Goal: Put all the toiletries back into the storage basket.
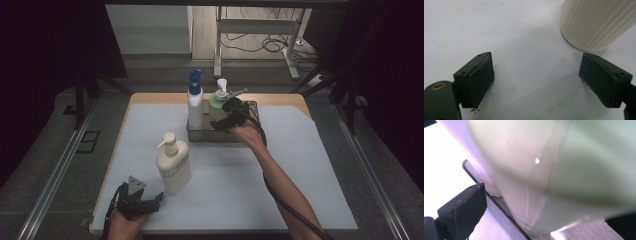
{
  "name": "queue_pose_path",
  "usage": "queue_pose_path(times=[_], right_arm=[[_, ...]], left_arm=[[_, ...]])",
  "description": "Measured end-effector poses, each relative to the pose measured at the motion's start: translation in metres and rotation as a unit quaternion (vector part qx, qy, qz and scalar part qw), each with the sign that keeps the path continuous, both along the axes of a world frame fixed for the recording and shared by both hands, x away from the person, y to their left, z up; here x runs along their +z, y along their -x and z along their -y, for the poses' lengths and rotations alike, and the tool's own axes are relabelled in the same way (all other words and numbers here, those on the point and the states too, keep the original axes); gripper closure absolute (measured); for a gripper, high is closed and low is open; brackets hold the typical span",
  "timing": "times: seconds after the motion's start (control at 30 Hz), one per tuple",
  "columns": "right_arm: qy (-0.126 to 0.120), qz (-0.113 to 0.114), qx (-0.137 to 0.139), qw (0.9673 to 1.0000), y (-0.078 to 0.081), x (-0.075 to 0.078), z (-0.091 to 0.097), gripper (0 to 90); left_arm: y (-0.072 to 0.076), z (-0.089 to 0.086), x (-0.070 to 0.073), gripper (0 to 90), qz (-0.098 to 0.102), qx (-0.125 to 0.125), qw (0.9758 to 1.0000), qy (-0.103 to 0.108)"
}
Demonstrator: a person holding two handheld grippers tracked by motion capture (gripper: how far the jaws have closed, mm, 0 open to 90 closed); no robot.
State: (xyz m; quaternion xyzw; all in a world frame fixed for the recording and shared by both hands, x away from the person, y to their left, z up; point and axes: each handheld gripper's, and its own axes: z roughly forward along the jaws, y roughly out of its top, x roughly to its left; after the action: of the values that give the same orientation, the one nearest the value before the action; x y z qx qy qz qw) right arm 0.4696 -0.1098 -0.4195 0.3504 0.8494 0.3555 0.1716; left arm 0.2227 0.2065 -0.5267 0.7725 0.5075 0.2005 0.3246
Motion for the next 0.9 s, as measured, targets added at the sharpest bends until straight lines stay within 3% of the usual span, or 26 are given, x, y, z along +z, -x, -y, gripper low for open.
queue_pose_path(times=[0.17, 0.47, 0.9], right_arm=[[-0.006, -0.004, 0.004, 1.0, 0.007, 0.003, 0.005, 0.0], [-0.016, 0.01, 0.011, 0.9998, 0.02, 0.012, 0.016, 4.0], [-0.034, 0.013, 0.015, 0.9992, 0.035, 0.017, 0.044, 29.2]], left_arm=[[0.0, 0.0, 0.0, 12.5, 0.0, 0.0, 1.0, 0.0], [0.0, 0.0, 0.0, 12.5, 0.0, 0.0, 1.0, 0.0], [0.0, 0.0, 0.0, 12.5, 0.0, 0.0, 1.0, 0.0]])
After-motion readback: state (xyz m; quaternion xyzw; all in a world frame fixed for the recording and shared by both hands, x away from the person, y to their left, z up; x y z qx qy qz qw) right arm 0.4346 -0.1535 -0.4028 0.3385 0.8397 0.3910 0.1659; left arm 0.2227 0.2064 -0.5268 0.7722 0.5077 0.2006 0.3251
